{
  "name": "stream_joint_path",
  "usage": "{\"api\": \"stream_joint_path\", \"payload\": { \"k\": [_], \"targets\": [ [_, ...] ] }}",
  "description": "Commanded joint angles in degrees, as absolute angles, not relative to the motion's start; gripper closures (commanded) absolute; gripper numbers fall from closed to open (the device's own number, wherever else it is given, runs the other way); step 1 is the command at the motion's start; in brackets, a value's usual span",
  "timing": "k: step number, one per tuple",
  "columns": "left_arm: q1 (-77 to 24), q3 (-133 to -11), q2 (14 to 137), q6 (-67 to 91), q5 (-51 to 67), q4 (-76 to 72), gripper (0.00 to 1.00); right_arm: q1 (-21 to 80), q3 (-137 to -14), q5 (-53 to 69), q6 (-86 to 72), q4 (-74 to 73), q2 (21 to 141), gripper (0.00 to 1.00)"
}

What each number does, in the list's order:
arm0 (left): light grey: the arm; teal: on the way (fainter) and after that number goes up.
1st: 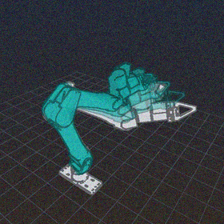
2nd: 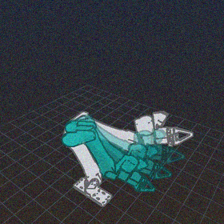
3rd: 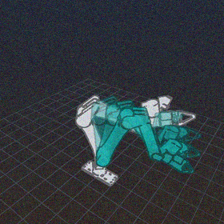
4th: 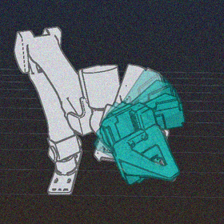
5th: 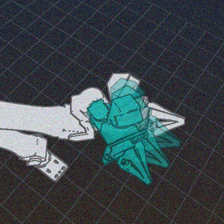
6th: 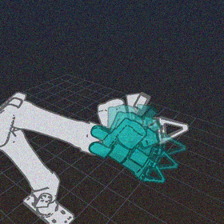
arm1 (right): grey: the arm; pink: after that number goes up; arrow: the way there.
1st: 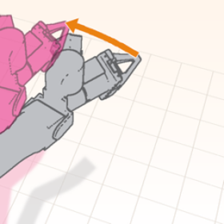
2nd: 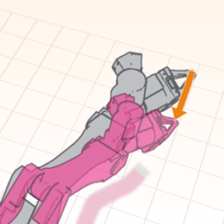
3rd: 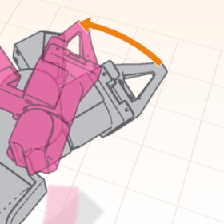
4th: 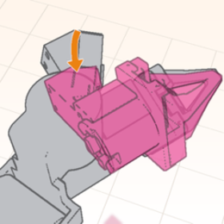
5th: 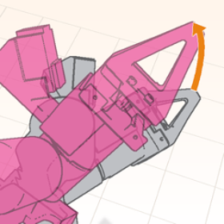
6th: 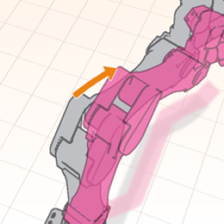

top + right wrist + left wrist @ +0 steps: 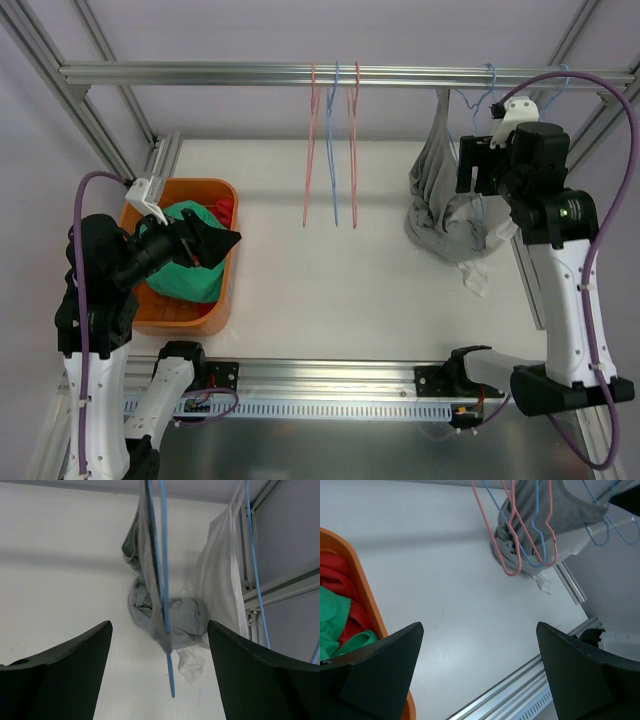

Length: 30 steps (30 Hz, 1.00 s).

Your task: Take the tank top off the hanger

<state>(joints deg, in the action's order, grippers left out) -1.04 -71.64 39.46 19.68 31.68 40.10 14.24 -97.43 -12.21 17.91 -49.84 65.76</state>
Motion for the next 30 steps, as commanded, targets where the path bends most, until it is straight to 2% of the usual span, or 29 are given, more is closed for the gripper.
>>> {"api": "stream_joint_path", "payload": {
  "k": [1, 6, 13, 17, 19, 20, 23, 30],
  "targets": [
    [-0.70, -69.79, 35.34, 15.74, 41.75, 41.04, 0.01, 7.66, -100.02, 0.68, 18.46, -45.10, 68.28, 0.19],
    [-0.70, -68.12, 32.87, 15.64, 43.76, 41.22, 0.01, 2.38, -103.00, 7.99, 18.63, -44.30, 75.05, 0.43],
    [-0.70, -65.74, 33.31, 14.50, 44.56, 41.48, 0.01, 1.93, -103.45, 10.98, 18.37, -43.95, 77.08, 0.60],
    [-0.70, -64.34, 34.36, 14.50, 44.21, 41.48, 0.01, 1.85, -103.36, 11.51, 18.28, -43.51, 77.08, 0.76],
    [-0.70, -64.34, 34.72, 14.59, 44.21, 41.48, 0.01, 1.85, -103.27, 11.16, 18.19, -43.24, 77.26, 0.81],
    [-0.70, -64.34, 34.80, 14.59, 44.21, 41.48, 0.01, 1.85, -103.18, 11.25, 18.02, -43.16, 77.26, 0.88],
    [-0.70, -65.12, 35.07, 14.85, 44.38, 41.48, 0.01, 2.02, -103.27, 13.00, 17.32, -42.63, 77.17, 1.00],
    [-0.79, -68.64, 37.00, 16.26, 45.35, 41.40, 0.01, 3.43, -105.73, 14.33, 16.08, -42.28, 76.73, 1.00]
  ]
}}
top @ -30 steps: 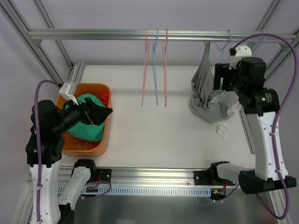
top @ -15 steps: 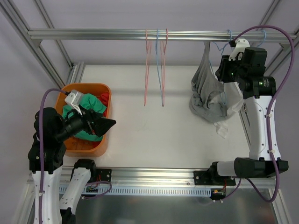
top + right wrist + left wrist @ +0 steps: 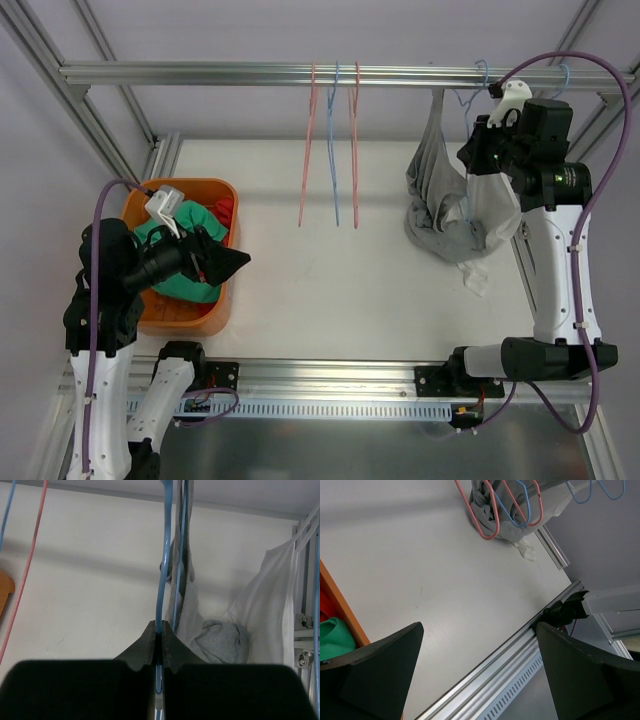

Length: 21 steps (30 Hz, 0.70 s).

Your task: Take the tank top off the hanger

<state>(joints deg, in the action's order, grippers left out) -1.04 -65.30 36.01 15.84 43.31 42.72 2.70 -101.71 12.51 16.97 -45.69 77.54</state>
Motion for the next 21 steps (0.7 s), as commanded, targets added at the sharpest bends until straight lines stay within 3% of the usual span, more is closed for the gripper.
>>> {"api": "stream_joint_path", "payload": {
  "k": [1, 13, 21],
  "targets": [
    [-0.79, -69.34, 37.61, 16.26, 45.26, 41.48, 0.01, 3.60, -106.52, 13.72, 16.17, -42.28, 76.64, 1.00],
    [-4.91, -78.55, 44.81, 16.43, 40.70, 39.64, 0.01, 3.60, -107.06, 13.18, 15.03, -46.31, 70.76, 1.00],
    [-40.19, -97.01, 60.98, 14.24, 13.74, 38.85, 0.01, 3.60, -90.99, 10.73, 10.19, -54.57, 53.72, 1.00]
  ]
}}
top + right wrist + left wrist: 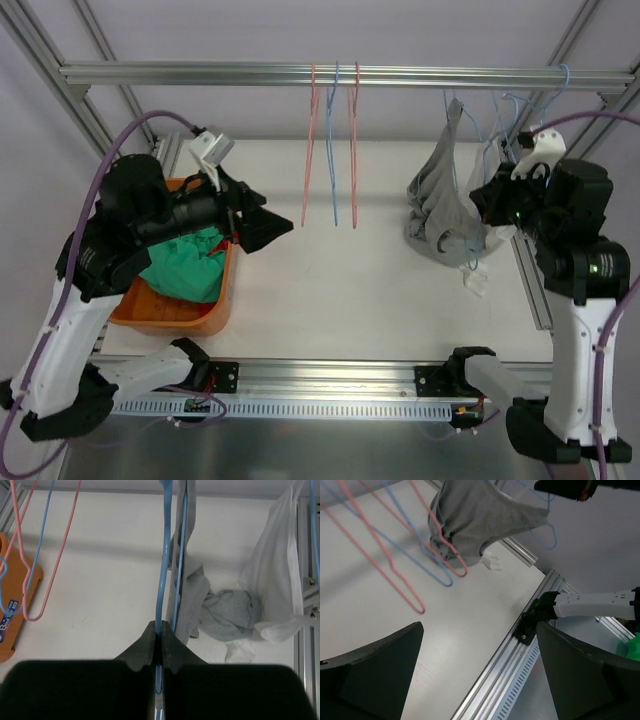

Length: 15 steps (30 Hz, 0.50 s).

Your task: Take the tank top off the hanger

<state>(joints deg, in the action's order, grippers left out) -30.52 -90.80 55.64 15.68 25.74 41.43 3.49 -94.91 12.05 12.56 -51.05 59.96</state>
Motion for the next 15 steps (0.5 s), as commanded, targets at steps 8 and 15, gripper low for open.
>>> {"api": "stream_joint_path", "payload": {
  "k": [8, 15],
  "targets": [
    [-60.20, -114.16, 83.13, 7.47, 5.18, 31.30, 0.01, 3.69, -86.75, 12.12, 10.19, -68.88, 40.00, 1.00],
    [-62.23, -118.73, 96.14, 9.05, 9.75, 19.44, 0.02, 9.57, -92.63, 9.77, 9.49, -74.97, 35.59, 1.00]
  ]
}}
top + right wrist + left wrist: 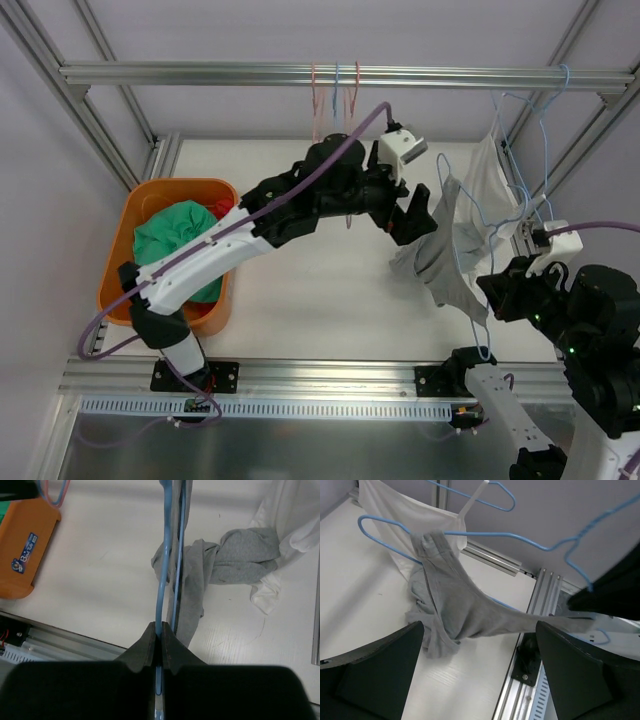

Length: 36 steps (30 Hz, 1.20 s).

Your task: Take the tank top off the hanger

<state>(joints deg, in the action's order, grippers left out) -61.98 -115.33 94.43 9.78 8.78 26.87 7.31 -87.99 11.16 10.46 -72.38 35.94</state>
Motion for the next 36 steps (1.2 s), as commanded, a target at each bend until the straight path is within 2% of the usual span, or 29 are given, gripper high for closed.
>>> {"api": "stream_joint_path", "payload": {
  "k": [1, 4, 8, 15, 18, 19, 20, 22, 24, 26, 27, 28, 31, 35, 36],
  "targets": [
    [-62.23, -119.44, 97.98, 9.31, 9.76, 18.81, 0.07, 9.93, -93.51, 9.67, 9.58, -75.32, 35.77, 1.00],
    [-62.23, -119.62, 100.10, 9.40, 10.28, 16.45, 0.14, 11.25, -95.80, 11.51, 9.84, -76.11, 35.95, 1.00],
    [-62.14, -118.74, 100.99, 8.79, 6.78, 15.29, 0.32, 11.95, -96.59, 13.97, 10.19, -76.03, 35.86, 1.00],
    [-62.05, -116.46, 101.25, 8.00, 4.22, 11.96, 0.33, 12.57, -97.91, 18.98, 10.63, -75.94, 35.51, 1.00],
    [-62.05, -116.10, 101.60, 7.82, 3.69, 10.72, 0.46, 13.09, -97.91, 19.42, 10.63, -76.02, 35.07, 1.00],
    [-62.05, -116.19, 101.69, 7.65, 3.34, 10.55, 0.57, 13.18, -98.00, 19.51, 10.81, -76.03, 34.89, 1.00],
    [-62.05, -116.02, 101.78, 7.65, 2.64, 10.55, 0.65, 13.53, -98.17, 19.34, 10.90, -75.94, 34.89, 1.00],
    [-62.05, -115.23, 101.17, 7.73, 2.37, 10.37, 0.71, 13.97, -98.17, 17.85, 10.99, -76.11, 34.72, 1.00],
    [-62.05, -114.44, 100.55, 7.82, 2.63, 10.20, 0.70, 14.59, -97.82, 15.92, 11.25, -76.11, 34.89, 1.00],
    [-62.05, -113.29, 99.67, 7.82, 3.34, 9.93, 0.61, 14.94, -97.47, 15.29, 11.42, -76.11, 35.15, 1.00],
    [-62.05, -113.03, 99.15, 7.74, 3.60, 9.76, 0.61, 14.94, -97.38, 15.55, 11.51, -76.11, 35.24, 1.00],
    [-62.05, -112.51, 99.05, 7.56, 3.60, 9.76, 0.62, 14.94, -97.47, 15.64, 11.51, -76.03, 35.51, 1.00],
    [-62.05, -112.24, 98.79, 7.21, 3.34, 9.67, 0.78, 14.94, -97.91, 15.82, 11.60, -76.11, 35.68, 1.00],
    [-62.05, -111.80, 98.35, 7.38, 3.95, 9.67, 0.71, 15.12, -98.00, 15.12, 11.78, -76.11, 35.77, 1.00],
    [-62.05, -111.62, 98.26, 7.56, 3.96, 9.67, 0.67, 15.20, -97.91, 14.51, 11.69, -76.11, 35.95, 1.00]
  ]
}}
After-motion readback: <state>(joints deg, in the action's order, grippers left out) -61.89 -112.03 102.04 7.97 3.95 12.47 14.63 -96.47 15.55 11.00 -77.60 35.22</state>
